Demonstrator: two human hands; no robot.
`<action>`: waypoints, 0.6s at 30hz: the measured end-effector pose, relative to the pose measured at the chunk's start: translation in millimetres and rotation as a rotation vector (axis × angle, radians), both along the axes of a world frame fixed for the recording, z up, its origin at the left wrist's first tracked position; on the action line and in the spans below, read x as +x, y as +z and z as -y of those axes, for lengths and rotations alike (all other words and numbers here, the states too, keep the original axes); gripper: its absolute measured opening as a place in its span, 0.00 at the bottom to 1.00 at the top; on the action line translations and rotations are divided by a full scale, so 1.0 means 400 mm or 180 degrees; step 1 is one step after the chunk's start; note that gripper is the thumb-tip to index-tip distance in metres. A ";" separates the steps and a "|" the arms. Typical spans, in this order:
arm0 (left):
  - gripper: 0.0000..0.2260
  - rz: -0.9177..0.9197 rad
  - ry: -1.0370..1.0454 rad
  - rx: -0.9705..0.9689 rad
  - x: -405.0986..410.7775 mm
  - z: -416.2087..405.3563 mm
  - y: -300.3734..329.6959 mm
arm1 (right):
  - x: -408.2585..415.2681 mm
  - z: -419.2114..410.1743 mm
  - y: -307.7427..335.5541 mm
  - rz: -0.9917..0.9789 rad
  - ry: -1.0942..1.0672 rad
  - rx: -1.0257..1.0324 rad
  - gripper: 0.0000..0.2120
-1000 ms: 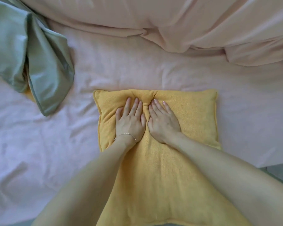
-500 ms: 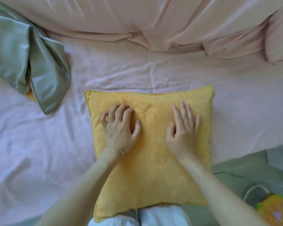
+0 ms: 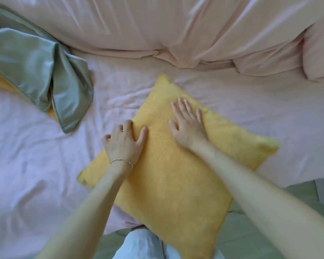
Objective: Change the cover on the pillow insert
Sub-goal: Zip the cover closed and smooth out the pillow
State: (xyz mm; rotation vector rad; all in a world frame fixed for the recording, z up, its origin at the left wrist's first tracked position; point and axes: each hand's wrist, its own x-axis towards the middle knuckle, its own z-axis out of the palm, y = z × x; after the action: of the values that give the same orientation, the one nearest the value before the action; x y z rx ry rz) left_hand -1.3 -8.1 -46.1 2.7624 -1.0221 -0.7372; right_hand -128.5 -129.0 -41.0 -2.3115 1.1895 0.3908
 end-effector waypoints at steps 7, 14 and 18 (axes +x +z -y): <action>0.26 0.0209 -0.0330 -0.0823 -0.059 -0.145 0.033 | 0.050 -0.122 0.011 0.0871 0.0929 -0.0636 0.24; 0.23 -0.0205 -0.1137 -0.1074 -0.063 -0.131 -0.007 | -0.099 -0.227 0.007 0.0496 0.0683 -0.0615 0.25; 0.22 -0.0052 -0.1488 -0.0312 -0.062 -0.128 -0.059 | -0.073 -0.217 -0.033 -0.0036 0.0923 -0.0394 0.26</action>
State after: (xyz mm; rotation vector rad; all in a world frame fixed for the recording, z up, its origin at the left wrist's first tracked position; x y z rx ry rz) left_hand -26.2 43.2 -69.8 2.4497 -1.6781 -0.7311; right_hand -157.5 -42.3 -54.0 -2.6015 0.9060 0.4432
